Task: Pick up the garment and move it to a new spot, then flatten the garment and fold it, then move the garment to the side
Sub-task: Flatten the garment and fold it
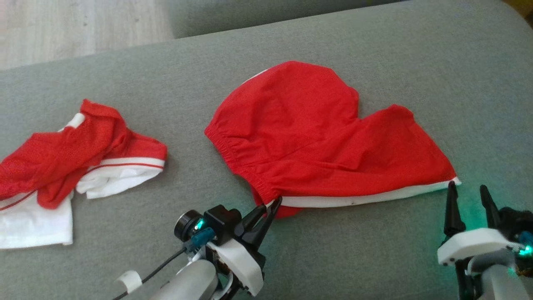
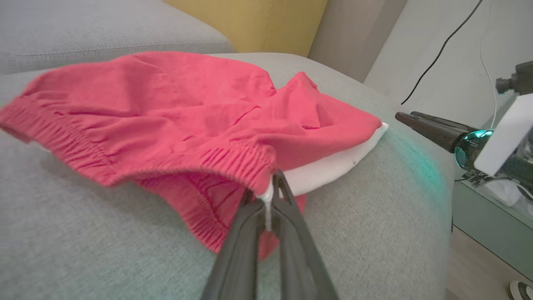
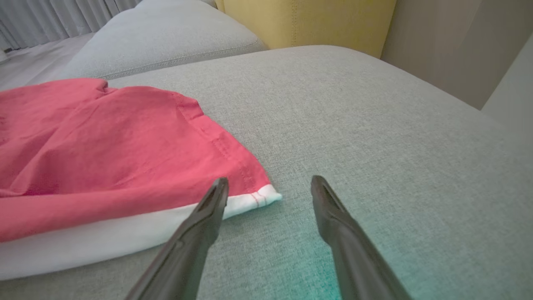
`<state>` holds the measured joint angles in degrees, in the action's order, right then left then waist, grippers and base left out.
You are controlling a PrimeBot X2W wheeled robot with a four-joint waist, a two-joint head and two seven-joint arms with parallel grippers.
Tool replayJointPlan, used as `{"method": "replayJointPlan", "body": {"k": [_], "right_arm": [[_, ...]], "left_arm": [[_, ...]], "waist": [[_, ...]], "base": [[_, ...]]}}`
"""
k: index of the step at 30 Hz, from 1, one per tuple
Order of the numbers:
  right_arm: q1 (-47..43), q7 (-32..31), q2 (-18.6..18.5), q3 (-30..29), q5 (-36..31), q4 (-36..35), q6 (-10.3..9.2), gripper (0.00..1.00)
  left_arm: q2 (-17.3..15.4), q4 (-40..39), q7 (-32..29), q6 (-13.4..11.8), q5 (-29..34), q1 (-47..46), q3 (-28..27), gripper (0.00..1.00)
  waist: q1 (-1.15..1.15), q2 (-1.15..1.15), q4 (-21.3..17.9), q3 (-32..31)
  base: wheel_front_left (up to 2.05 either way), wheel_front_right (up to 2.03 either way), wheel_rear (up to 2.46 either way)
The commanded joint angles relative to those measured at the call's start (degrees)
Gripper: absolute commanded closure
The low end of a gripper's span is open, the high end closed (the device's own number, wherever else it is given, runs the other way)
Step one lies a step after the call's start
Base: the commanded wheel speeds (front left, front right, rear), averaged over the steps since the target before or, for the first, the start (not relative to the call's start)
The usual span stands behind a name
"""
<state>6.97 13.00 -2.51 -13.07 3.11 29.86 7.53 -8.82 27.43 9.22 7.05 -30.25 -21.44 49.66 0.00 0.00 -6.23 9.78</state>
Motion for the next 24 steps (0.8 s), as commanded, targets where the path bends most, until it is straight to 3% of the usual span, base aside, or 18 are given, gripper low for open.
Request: {"method": "replayJointPlan", "body": {"k": [1,16,17,18,19,24], "right_arm": [[3.02,-0.3,-0.37,0.49,0.27,-0.29,-0.04,0.0],[9.95,-4.26,-0.37,-2.76,-4.36,14.11,-0.04,0.0],[10.19,-4.26,-0.37,-2.69,-4.44,14.77,-0.04,0.25],[10.47,-4.11,-0.37,-2.46,-4.27,15.38,-0.04,0.69],[10.7,-3.93,-0.37,-2.17,-4.13,15.91,-0.04,1.0],[11.65,-2.48,-0.37,-0.92,-3.21,16.79,-0.04,1.0]], "left_arm": [[-0.79,-1.68,0.83,-0.17,-0.09,-1.46,-1.89,1.0],[-0.33,-2.16,1.01,-0.33,0.65,-2.38,-0.1,1.0],[-0.36,-2.15,1.01,-0.36,0.66,-2.47,-0.06,1.0],[-0.42,-2.14,0.98,-0.42,0.71,-2.55,-0.01,1.0],[-0.52,-2.13,0.96,-0.46,0.73,-2.59,0.03,1.0],[-1.23,-2.13,0.68,-0.8,0.72,-2.57,0.16,1.0]], "waist": [[0.0,0.0,0.61,-0.33],[0.0,0.0,2.55,-0.21],[0.0,0.0,2.58,-0.22],[0.0,0.0,2.58,-0.24],[0.0,0.0,2.55,-0.29],[0.0,0.0,2.22,-1.02]], "base": [[0.0,0.0,0.0],[0.0,0.0,0.0],[0.0,0.0,0.0],[0.0,0.0,0.0],[0.0,0.0,0.0],[0.0,0.0,0.0]]}}
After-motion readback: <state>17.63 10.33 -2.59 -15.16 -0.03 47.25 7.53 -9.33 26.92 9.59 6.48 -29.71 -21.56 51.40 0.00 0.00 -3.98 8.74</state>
